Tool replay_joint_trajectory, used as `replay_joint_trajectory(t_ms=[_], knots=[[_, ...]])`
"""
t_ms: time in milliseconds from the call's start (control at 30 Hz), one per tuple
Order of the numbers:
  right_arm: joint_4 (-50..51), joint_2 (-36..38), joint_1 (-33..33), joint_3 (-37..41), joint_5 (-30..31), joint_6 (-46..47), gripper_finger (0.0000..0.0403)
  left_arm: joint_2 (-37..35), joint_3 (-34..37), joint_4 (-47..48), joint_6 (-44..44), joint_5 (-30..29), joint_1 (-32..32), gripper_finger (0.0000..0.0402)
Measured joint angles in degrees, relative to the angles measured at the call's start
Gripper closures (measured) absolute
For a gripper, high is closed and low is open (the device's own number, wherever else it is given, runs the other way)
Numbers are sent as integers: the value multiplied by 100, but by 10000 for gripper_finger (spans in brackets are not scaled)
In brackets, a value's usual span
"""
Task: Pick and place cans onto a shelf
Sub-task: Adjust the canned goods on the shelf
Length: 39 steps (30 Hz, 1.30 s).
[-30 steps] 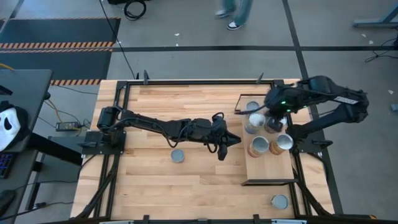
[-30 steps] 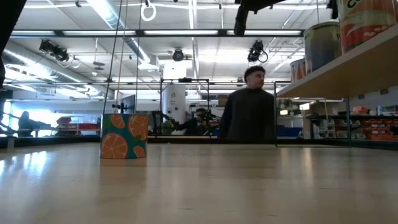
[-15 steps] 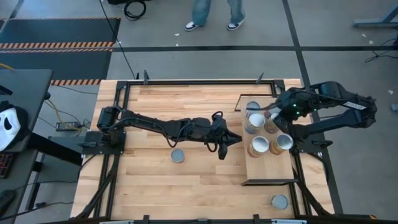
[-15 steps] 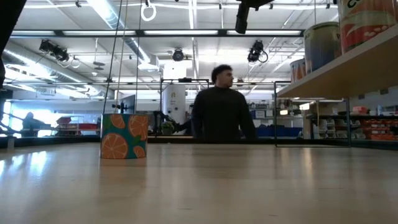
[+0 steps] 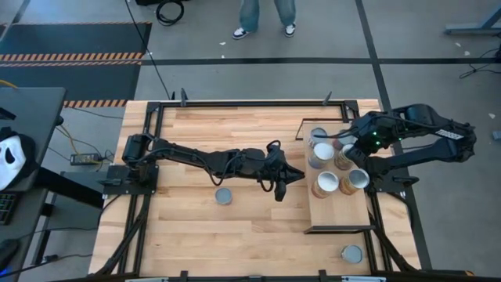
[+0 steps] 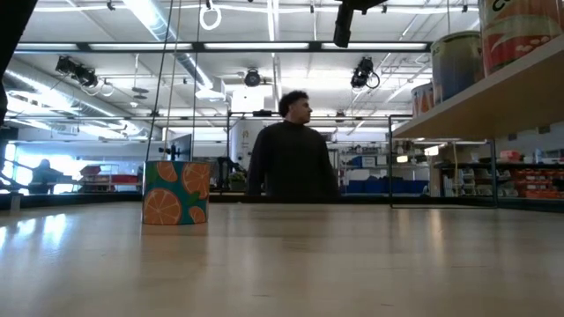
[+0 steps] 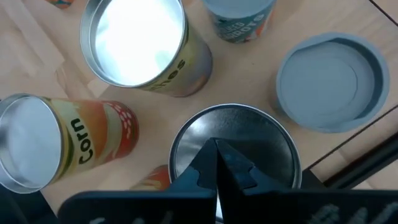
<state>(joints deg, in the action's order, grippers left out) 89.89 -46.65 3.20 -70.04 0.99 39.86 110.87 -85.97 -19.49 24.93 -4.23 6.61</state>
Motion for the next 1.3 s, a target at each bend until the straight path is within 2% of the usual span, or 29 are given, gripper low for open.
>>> replay_joint_trajectory(t_ms=[433, 1100, 1300], knots=[[-234, 79, 0, 96, 140, 30, 402, -1, 0, 1, 1, 0, 0, 354], [-378, 216, 0, 160, -59, 108, 401, 0, 0, 2, 39, 0, 0, 354], [-405, 214, -2, -284, -53, -5, 401, 0, 2, 2, 42, 0, 0, 354]])
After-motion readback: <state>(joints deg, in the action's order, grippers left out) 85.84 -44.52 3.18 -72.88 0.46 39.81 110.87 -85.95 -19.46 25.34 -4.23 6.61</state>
